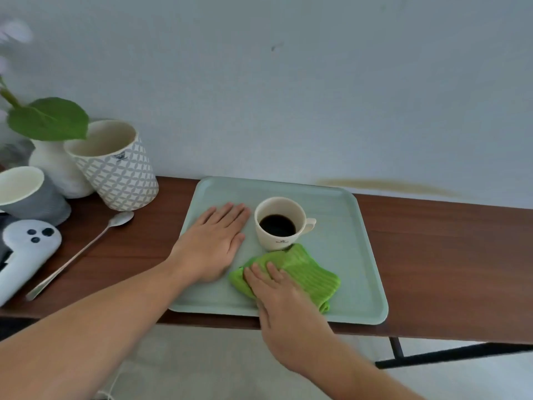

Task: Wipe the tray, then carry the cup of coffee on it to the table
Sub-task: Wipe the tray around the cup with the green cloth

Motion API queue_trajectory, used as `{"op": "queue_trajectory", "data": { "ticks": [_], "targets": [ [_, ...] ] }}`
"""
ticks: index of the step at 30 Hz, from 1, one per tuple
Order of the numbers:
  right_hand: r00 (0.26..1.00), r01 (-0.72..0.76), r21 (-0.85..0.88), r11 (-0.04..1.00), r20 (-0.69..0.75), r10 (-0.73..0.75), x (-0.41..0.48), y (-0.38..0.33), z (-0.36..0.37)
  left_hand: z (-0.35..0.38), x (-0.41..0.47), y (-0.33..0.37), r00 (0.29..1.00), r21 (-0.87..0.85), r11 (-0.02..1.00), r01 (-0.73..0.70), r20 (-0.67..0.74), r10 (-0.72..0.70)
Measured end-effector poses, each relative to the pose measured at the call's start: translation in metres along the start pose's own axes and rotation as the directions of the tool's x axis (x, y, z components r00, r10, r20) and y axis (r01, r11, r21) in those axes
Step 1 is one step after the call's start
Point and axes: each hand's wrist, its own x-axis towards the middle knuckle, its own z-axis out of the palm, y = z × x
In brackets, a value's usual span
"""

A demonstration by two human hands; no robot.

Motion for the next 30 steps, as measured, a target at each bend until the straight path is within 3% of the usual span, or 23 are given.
{"op": "queue_trajectory", "data": {
  "ticks": [5,8,12,14,21,30],
  "targets": [
    [0.979,0.122,0.190,0.974,0.135,-0.149,0.010,0.003,-0.008,0.002,0.002,-0.001,1.000,-0.010,1.000,0.003,-0.005,-0.003],
    [0.991,-0.018,0.258,0.966,0.132,-0.016,-0.014,0.040,-0.022,0.002,0.000,-0.001,1.000,-0.031,1.000,0.004,-0.016,-0.004],
    [0.934,-0.349,0.053,0.936,-0.057,0.352,-0.049,0.074,-0.026,0.002,-0.001,-0.001,1.000,-0.041,0.999,0.003,-0.028,-0.004],
    [0.901,-0.426,-0.013,0.905,-0.094,0.423,-0.047,0.073,-0.019,0.002,-0.001,-0.001,1.000,-0.039,0.999,-0.001,-0.027,0.000],
    [0.846,-0.525,-0.049,0.850,-0.133,0.516,0.014,0.075,-0.017,-0.002,-0.002,0.001,1.000,-0.025,1.000,-0.008,-0.014,0.008],
    [0.853,-0.516,-0.117,0.849,0.015,0.521,0.076,0.083,-0.031,-0.006,-0.005,0.002,0.999,-0.026,1.000,-0.015,-0.034,0.014]
  ]
}}
